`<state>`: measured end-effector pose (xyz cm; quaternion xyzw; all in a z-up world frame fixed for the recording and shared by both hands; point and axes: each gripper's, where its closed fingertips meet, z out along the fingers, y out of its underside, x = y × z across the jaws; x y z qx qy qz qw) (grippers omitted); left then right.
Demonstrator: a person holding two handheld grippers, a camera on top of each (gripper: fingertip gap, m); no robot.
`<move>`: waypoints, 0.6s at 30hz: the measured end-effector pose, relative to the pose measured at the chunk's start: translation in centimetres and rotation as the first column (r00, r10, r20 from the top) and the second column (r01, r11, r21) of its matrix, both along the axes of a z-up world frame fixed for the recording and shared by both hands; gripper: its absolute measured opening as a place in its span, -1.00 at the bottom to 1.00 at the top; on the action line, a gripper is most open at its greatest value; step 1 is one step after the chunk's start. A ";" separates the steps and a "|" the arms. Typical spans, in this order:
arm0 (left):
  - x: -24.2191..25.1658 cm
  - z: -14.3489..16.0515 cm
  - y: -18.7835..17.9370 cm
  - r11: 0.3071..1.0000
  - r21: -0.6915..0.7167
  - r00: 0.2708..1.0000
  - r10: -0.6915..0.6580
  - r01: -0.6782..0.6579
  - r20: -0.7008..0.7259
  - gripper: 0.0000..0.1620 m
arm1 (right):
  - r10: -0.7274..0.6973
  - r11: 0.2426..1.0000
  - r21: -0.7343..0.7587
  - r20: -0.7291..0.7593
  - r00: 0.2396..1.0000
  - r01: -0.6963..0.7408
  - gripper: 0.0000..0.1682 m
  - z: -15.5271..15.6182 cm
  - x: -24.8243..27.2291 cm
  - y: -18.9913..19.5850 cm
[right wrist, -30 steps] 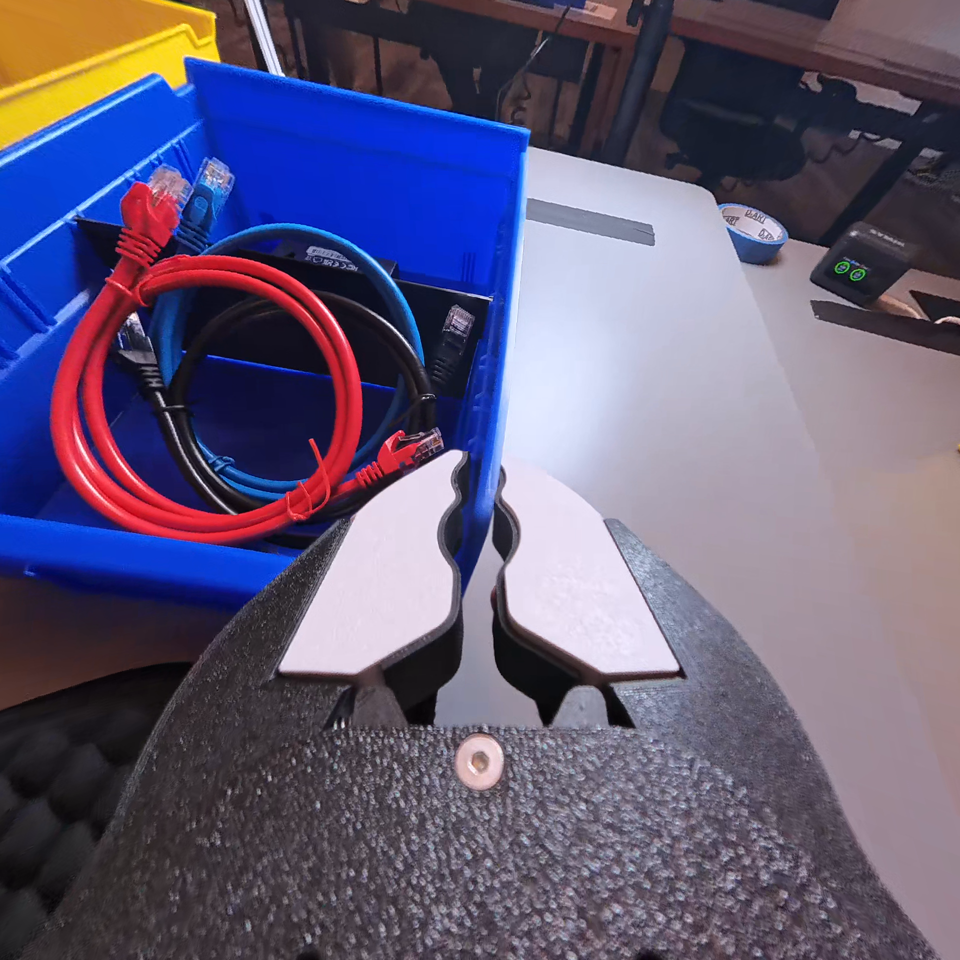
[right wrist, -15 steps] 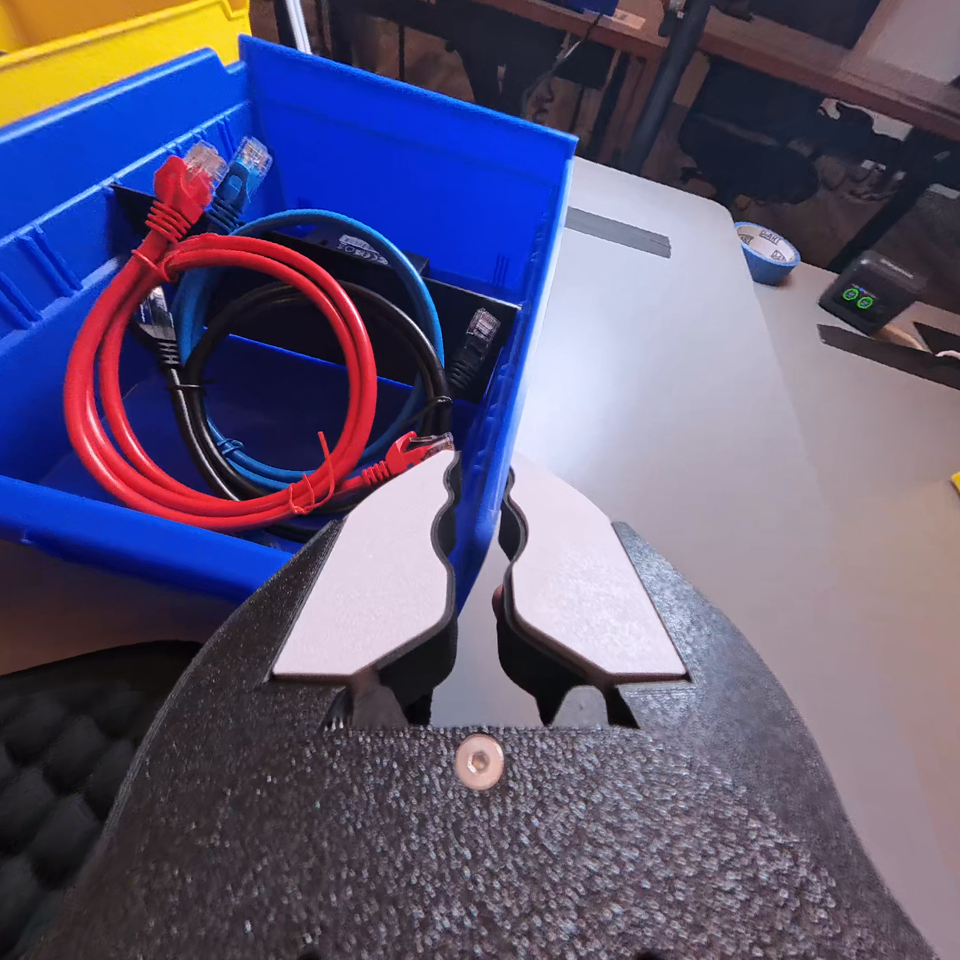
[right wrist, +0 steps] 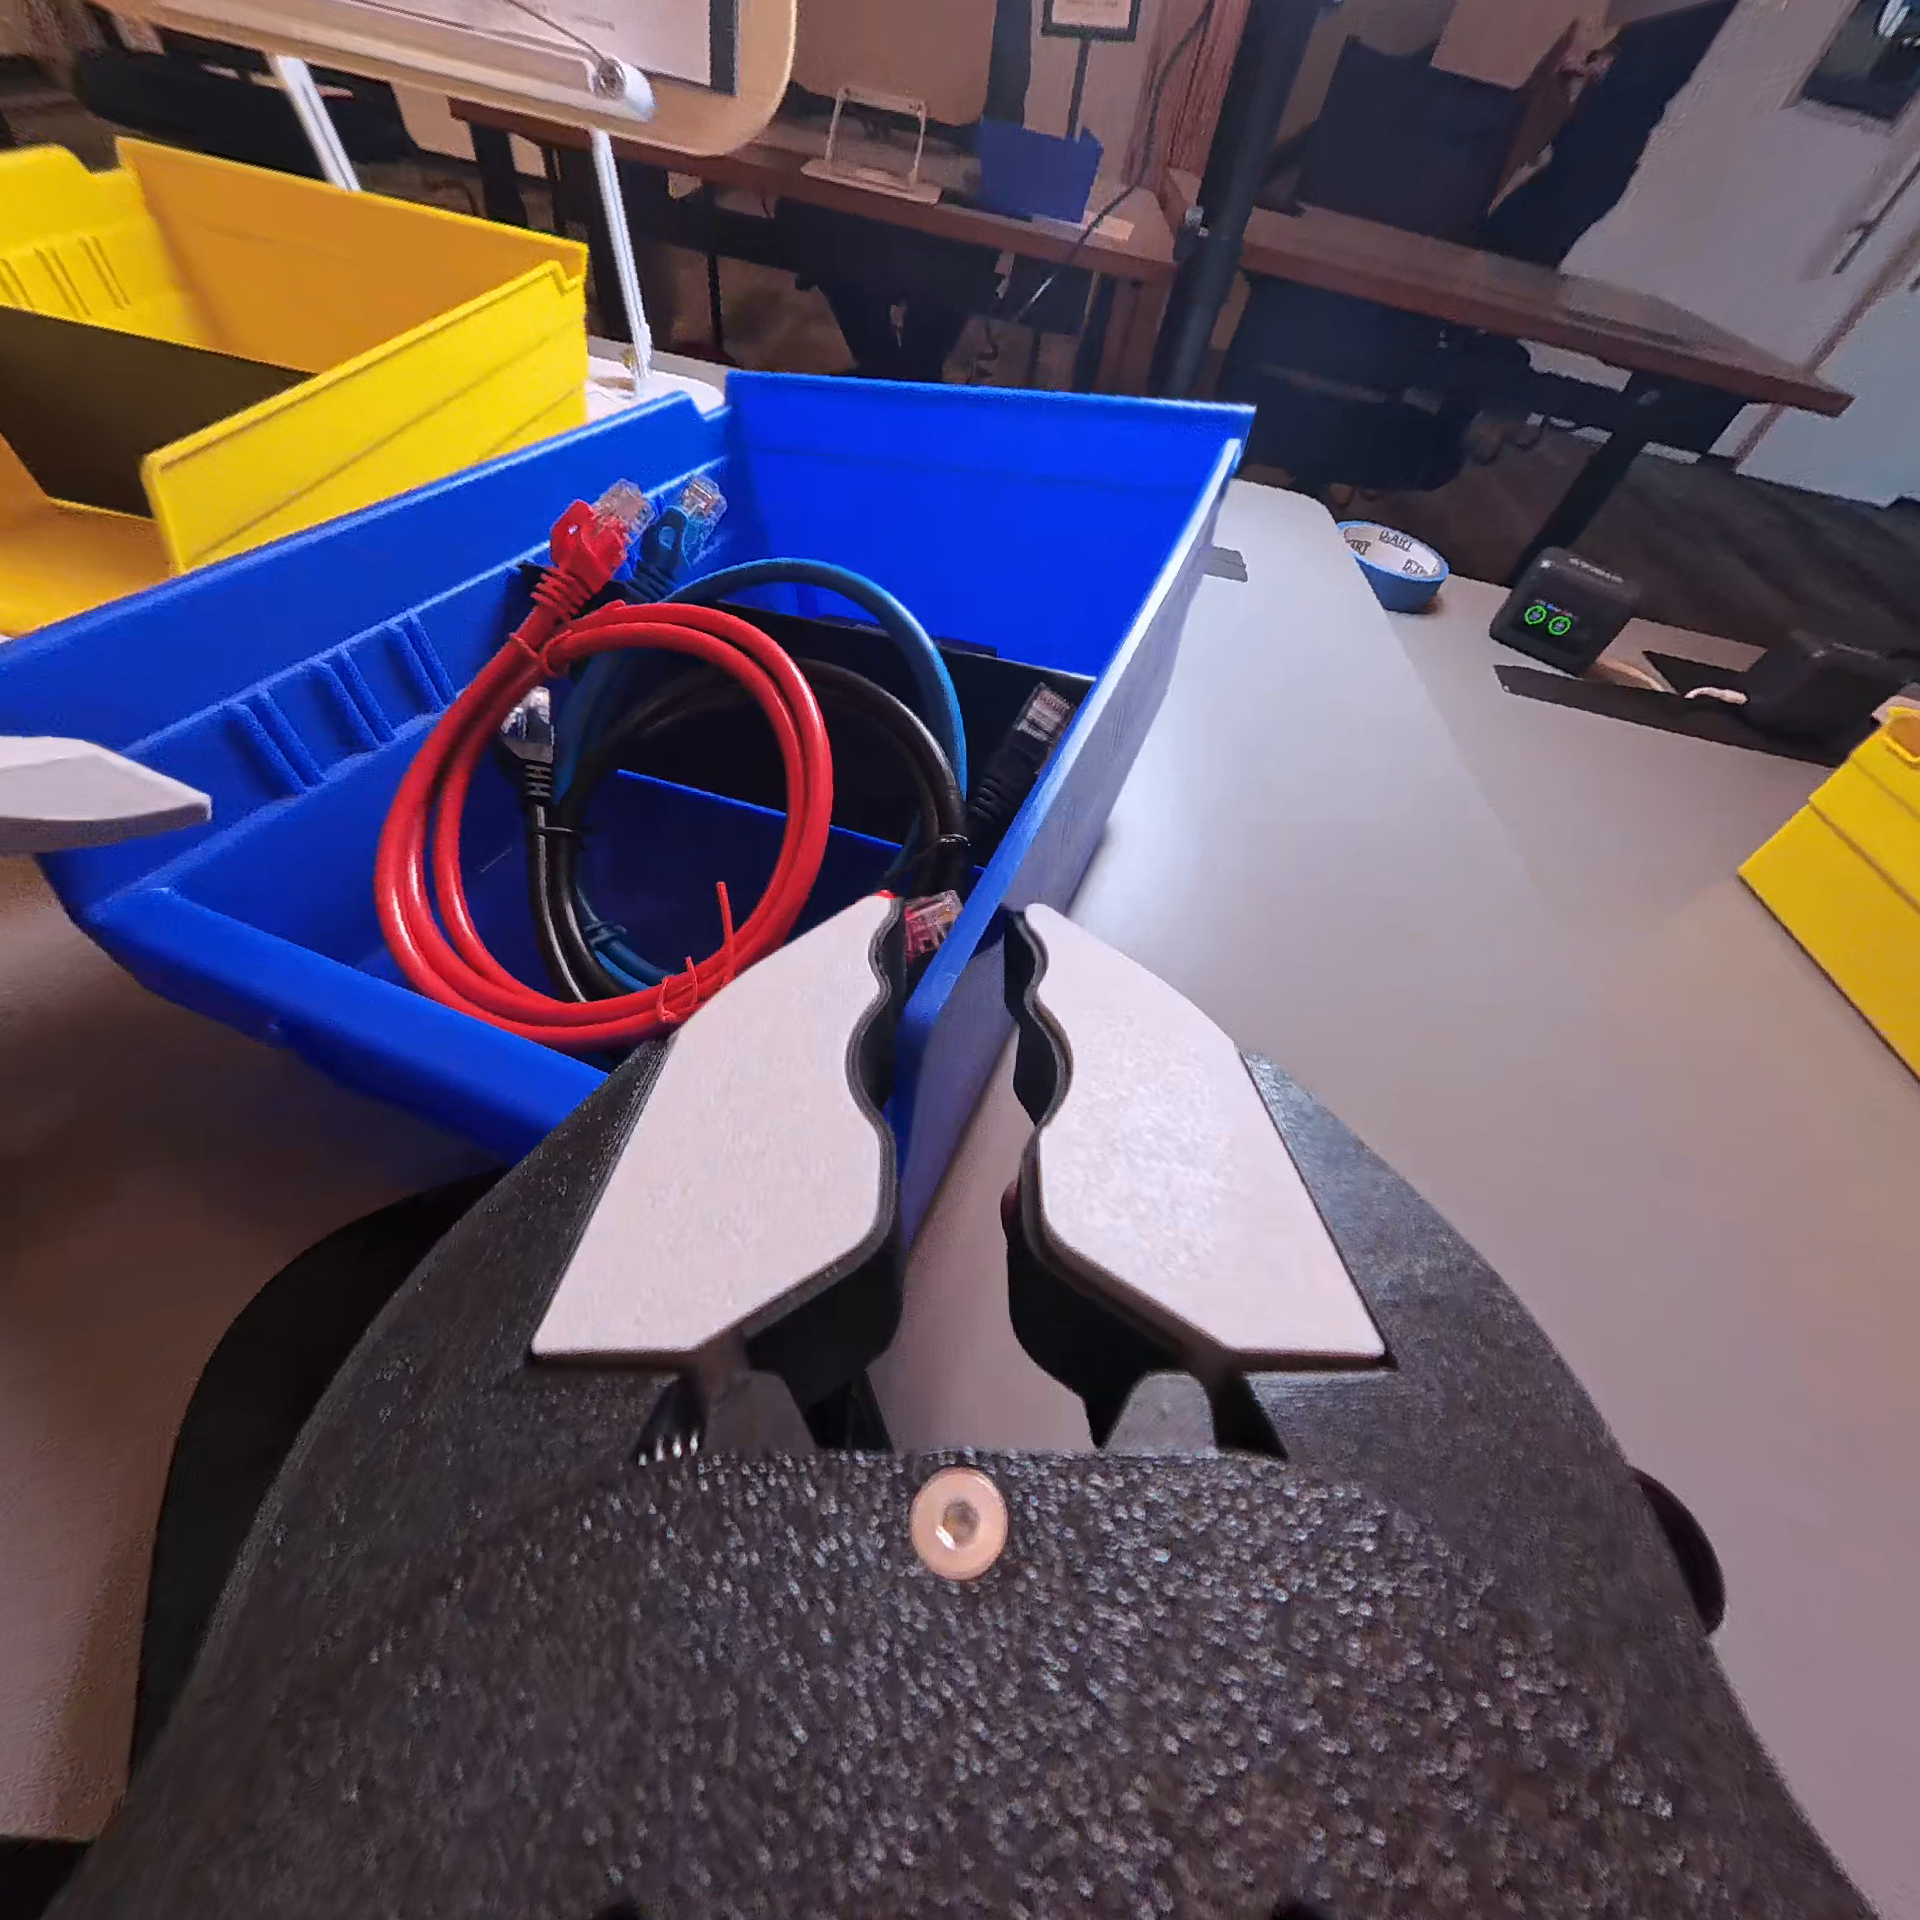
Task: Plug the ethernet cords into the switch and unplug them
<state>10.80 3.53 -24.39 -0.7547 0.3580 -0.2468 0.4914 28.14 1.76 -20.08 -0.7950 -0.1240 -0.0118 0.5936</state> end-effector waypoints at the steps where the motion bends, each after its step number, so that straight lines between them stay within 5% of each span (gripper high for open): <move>1: 0.0 0.1 -0.1 1.000 0.029 1.000 -0.008 0.009 -0.020 -0.78 | -0.008 1.000 0.023 0.009 1.000 0.008 -0.79 0.2 0.0 -0.4; 5: -0.2 2.7 -1.4 0.985 0.172 0.999 -0.021 0.028 -0.043 -0.82 | -0.038 0.980 0.195 -0.002 0.999 0.038 -0.83 3.1 -0.4 -2.8; 11: -4.8 10.6 -4.4 0.910 0.414 0.996 0.059 -0.027 -0.064 -0.83 | 0.076 0.928 0.369 -0.047 0.996 -0.053 -0.83 9.2 -4.6 -5.0; 15: -12.1 15.5 -6.7 0.835 0.531 0.977 0.205 -0.145 -0.057 -0.83 | 0.277 0.838 0.507 -0.073 0.958 -0.204 -0.84 14.6 -11.5 -5.7; 18: -20.1 18.3 -8.7 0.765 0.583 0.932 0.361 -0.272 -0.039 -0.83 | 0.490 0.763 0.544 -0.136 0.861 -0.349 -0.82 16.8 -19.5 -4.9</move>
